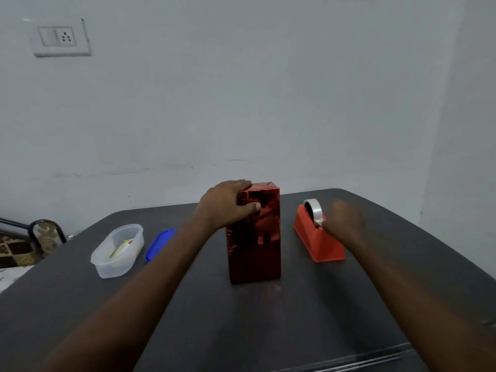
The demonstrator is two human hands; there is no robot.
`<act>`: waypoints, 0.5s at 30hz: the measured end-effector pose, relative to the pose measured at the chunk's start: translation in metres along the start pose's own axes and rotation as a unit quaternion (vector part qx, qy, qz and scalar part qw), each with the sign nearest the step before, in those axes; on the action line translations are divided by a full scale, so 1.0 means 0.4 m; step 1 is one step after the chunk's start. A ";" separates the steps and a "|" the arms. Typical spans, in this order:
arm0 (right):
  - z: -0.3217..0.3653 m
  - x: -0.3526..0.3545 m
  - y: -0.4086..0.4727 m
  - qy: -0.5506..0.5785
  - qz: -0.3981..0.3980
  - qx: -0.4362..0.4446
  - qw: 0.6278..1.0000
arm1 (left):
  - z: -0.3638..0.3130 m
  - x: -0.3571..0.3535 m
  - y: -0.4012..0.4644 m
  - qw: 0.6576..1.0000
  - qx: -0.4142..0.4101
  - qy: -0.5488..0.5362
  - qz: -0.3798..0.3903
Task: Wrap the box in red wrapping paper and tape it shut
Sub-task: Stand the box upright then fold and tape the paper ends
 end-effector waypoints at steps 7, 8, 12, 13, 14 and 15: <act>-0.043 -0.014 0.026 0.231 0.116 -0.114 0.959 | -0.003 0.005 -0.006 1.000 -0.001 -0.014 0.004; -0.046 -0.015 0.024 0.264 0.135 -0.135 0.945 | -0.002 0.005 -0.005 1.000 0.001 -0.015 0.004; -0.039 -0.007 0.027 0.343 0.132 -0.147 0.918 | -0.001 0.004 -0.005 1.000 0.005 -0.017 0.008; -0.038 -0.005 0.032 0.360 0.123 -0.133 0.915 | -0.001 0.004 -0.006 1.000 0.006 -0.019 0.008; -0.038 -0.003 0.031 0.382 0.114 -0.125 0.909 | -0.002 0.006 -0.006 1.000 0.005 -0.019 0.008; -0.041 -0.004 0.027 0.408 0.101 -0.123 0.899 | -0.005 0.006 -0.007 1.000 0.005 -0.020 0.010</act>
Point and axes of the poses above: each hand's wrist, its own y-axis towards the middle knuckle, its own x-axis out of the back of the hand, z = x × y, the point moved 5 cm from there along y, towards the middle knuckle, and after that the axes turned 7 degrees about z, right-handed, at the moved point
